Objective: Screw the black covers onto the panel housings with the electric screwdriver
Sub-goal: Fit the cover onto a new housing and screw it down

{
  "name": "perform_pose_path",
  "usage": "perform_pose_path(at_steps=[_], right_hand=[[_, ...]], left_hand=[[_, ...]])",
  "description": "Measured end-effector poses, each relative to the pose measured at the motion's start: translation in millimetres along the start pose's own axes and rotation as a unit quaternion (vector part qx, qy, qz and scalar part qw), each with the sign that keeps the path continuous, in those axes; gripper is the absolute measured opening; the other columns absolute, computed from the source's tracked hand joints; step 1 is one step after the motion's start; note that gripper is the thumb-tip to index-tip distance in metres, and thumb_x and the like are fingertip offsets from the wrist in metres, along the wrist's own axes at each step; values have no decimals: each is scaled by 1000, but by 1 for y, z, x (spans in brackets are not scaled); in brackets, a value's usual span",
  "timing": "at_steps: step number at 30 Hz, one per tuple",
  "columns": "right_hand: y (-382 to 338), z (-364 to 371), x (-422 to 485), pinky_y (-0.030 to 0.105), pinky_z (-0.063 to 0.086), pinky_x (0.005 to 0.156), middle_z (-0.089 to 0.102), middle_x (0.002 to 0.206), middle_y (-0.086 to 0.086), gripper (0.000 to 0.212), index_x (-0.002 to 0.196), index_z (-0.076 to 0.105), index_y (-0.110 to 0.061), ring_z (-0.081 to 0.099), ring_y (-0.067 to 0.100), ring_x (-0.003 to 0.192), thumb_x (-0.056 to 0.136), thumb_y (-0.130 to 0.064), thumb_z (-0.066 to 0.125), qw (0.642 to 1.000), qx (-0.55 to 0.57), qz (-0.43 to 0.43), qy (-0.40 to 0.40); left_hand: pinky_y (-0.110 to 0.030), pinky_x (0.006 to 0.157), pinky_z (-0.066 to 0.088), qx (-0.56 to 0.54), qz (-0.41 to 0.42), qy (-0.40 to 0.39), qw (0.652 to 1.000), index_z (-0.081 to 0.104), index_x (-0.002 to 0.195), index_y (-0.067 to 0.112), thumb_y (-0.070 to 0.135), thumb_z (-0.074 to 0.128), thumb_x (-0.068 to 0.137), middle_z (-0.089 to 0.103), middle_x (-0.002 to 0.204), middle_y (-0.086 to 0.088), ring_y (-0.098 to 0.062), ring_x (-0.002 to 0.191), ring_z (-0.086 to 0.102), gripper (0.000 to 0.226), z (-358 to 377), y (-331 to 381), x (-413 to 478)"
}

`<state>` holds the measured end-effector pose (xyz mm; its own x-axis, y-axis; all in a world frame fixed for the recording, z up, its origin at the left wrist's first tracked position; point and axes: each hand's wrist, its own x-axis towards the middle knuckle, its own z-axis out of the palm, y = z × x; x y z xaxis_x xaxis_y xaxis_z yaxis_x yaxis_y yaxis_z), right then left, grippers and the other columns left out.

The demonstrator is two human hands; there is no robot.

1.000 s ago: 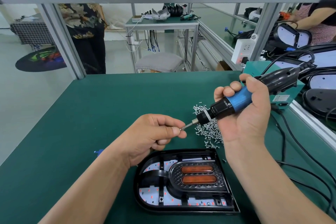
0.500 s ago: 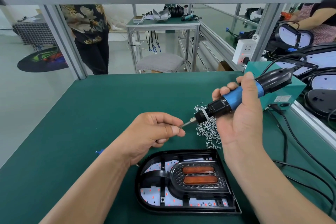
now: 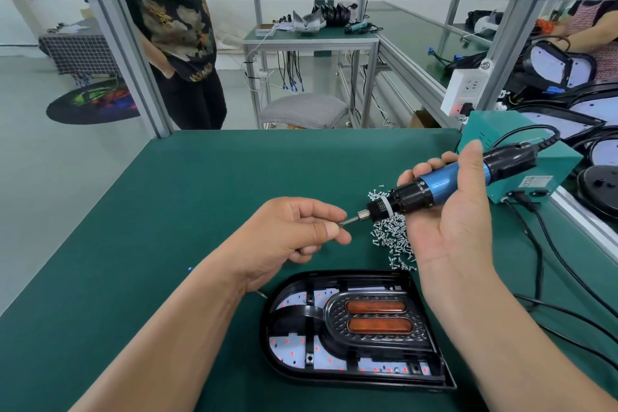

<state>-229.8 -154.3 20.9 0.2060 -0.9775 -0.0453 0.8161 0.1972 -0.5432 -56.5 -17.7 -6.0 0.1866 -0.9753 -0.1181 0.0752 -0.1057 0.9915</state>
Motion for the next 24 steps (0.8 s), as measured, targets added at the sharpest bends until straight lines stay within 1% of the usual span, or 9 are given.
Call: perform_pose_path(at_steps=[4,6,8,11,14,17,19,21,24], right_hand=[[-2,0,1,36,57,85,62,82,0,32,102,60,-16,61,17,70,98,-45,74,1000,29,9,3],[-4,1,1,36,57,85,61,82,0,31,101,60,-16,60,17,70,98,-44,74,999,35,8,1],[-6,2,0,37,57,85,61,82,0,30,99,61,-16,60,17,70,99,-43,74,999,39,7,-4],[-7,6,-4,35,56,83,61,81,-1,24,100,61,-16,59,16,68,100,-38,72,999,33,14,-28],[-3,9,-11,35,56,80,60,81,-1,18,100,60,-16,58,14,67,101,-31,70,997,9,22,-69],[2,12,-18,35,56,79,58,81,-1,13,101,60,-16,56,14,66,100,-25,68,992,-22,31,-117],[6,14,-23,35,56,76,57,80,0,16,104,57,-16,54,14,64,97,-24,68,988,-44,39,-144],[8,17,-27,35,55,74,56,78,0,19,106,55,-15,53,15,63,95,-24,68,983,-67,44,-164],[12,19,-32,35,55,74,55,77,0,18,107,56,-15,52,15,63,96,-25,65,975,-94,49,-193]], left_hand=[[-16,49,35,-18,-21,-19,999,72,122,5,23,74,91,78,104,-19,-8,57,41,36,-2,3,-3],[-17,48,33,-22,-40,-11,999,73,118,2,31,73,93,77,97,-17,-9,56,41,38,-6,7,-5],[-18,46,28,-6,-61,14,998,77,109,2,29,65,103,71,85,-14,-9,54,39,30,-13,11,-8],[-20,45,22,115,-94,3,989,81,92,11,38,64,98,58,69,-1,-9,50,32,32,-29,18,-15],[-21,44,24,266,-135,-83,951,77,84,16,51,65,91,48,62,8,-10,49,30,37,-38,23,-24],[-22,45,25,359,-140,-128,914,54,65,18,56,67,91,43,58,8,-13,49,31,47,-37,24,-27],[-25,48,24,350,-139,-141,916,51,67,13,51,69,89,42,60,5,-15,52,31,48,-37,24,-27],[-29,53,24,336,-142,-147,919,64,78,4,47,74,86,42,65,-1,-17,59,32,45,-37,24,-28],[-31,57,26,325,-139,-146,924,76,90,8,40,77,83,47,70,-4,-19,64,35,33,-34,22,-29]])
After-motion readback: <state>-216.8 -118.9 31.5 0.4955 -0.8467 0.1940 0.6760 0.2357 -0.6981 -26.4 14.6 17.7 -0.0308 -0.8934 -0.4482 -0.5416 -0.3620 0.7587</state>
